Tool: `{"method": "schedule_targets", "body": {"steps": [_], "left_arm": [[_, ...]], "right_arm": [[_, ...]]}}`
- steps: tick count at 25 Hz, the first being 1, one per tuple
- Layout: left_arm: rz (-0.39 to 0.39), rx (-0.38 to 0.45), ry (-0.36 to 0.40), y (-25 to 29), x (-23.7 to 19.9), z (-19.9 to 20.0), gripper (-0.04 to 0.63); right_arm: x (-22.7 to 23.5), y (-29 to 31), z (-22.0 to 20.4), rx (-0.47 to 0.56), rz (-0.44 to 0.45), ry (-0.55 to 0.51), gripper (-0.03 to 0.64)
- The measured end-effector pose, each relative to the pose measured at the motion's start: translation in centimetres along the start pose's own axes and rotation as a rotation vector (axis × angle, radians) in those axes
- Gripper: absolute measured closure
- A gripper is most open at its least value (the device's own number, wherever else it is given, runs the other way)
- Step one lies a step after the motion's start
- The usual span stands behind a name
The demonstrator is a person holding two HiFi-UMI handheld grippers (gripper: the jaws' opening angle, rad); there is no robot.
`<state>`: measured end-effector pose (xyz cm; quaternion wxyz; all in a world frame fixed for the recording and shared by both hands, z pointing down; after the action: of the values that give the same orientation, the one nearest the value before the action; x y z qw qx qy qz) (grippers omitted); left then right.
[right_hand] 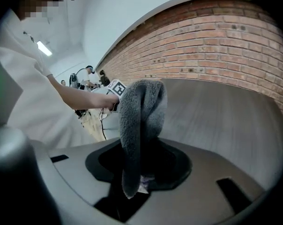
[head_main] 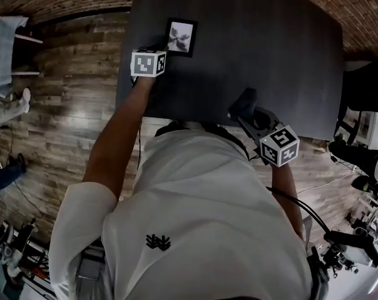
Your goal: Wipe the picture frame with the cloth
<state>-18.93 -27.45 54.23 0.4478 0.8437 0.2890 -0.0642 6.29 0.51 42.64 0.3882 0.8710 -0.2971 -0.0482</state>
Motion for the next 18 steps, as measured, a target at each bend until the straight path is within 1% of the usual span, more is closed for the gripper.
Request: {"method": "schedule_targets", "body": {"steps": [2,4,9,15,18], "left_arm": [[0.014,-0.003,-0.009,1.5,-0.3,0.5,0.498],[0.014,-0.005,-0.02,2.5,-0.4,0.8,0.495],[0.037,-0.026,0.0,4.6,0.0,1.0,0.494],[0.041,-0.009,-0.033,5.1,0.1,1.2,0.506],[0.066,-0.006,-0.063,4.5,0.0,1.1,0.52]], "right_arm": [[0.9,-0.7,-0.4,-0.007,-0.03,0.032,0.468],[1.3,-1.2,-0.5,-0.016,-0.038,0.035,0.468],[2.9,-2.0,-1.0,-0.029,-0.053,0.053,0.468],[3.8,-2.0,-1.8,-0.029,-0.03,0.053,0.468],[4.2,-1.8,-1.9,-0.028,-0.008,0.031,0.468]]}}
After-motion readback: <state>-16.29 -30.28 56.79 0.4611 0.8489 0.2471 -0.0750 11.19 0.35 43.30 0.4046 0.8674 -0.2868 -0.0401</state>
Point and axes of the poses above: the fingertips, and each gripper's own axes: y forward along the fingers, x to its right, z out of its top, the point moved 7 cm from there along -y, backward along the fingers, and after that the axes turned 11 degrees about -y, right-handed, at the moved point
